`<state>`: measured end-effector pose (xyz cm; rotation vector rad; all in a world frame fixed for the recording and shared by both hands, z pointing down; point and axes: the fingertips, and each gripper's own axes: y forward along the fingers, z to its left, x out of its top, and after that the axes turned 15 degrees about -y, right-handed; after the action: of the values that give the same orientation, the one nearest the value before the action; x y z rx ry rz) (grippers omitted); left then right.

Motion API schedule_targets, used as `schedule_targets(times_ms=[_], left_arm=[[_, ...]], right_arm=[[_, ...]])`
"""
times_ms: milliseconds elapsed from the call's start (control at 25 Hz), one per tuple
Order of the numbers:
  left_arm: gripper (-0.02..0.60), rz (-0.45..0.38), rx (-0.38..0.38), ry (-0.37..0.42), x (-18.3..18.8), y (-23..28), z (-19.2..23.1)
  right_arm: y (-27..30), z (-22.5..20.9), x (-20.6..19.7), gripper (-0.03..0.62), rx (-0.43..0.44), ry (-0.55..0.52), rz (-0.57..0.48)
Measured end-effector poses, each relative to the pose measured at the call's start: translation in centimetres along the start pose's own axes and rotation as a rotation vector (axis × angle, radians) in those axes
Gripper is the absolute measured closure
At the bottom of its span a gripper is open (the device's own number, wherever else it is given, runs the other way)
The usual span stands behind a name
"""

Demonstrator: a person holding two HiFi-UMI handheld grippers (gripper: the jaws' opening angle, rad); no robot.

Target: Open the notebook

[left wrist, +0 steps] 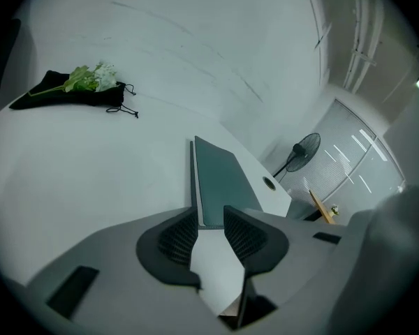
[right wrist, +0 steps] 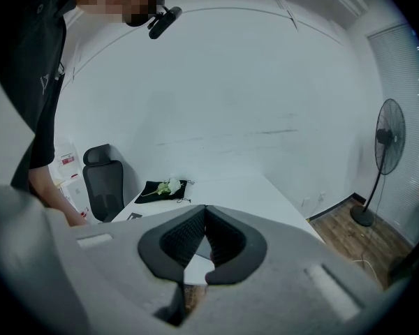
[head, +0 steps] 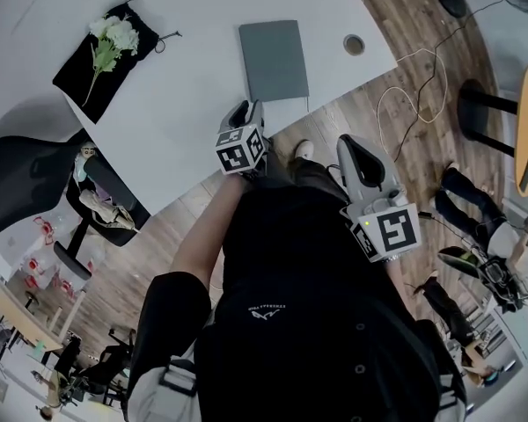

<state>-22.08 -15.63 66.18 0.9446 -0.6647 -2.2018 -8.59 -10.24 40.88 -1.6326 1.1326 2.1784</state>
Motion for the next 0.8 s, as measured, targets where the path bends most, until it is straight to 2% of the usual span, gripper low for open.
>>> schedule_targets(times_ms=[160, 400, 600, 800], left_arm=[[0.463, 0.026, -0.005, -0.010, -0.3, 0.8, 0.1], [0.466, 0.055, -0.009, -0.068, -0.5, 1.6, 0.7], [0.497, 0.077, -0.035, -0.084, -0.4, 2.1, 0.5], [0.522, 0.079, -0.027, -0.082, -0.4, 2.0, 0.6]], right_arm=[[0.4, -0.2, -0.1, 0.589, -0.004, 0.003, 0.006], [1.2, -0.1, 0.0, 0.589, -0.010, 0.004, 0.011], [1.4, -0.1, 0.1, 0.589, -0.020, 0.004, 0.013], [1.3, -0.4, 0.1, 0.589, -0.027, 0.007, 0.011]])
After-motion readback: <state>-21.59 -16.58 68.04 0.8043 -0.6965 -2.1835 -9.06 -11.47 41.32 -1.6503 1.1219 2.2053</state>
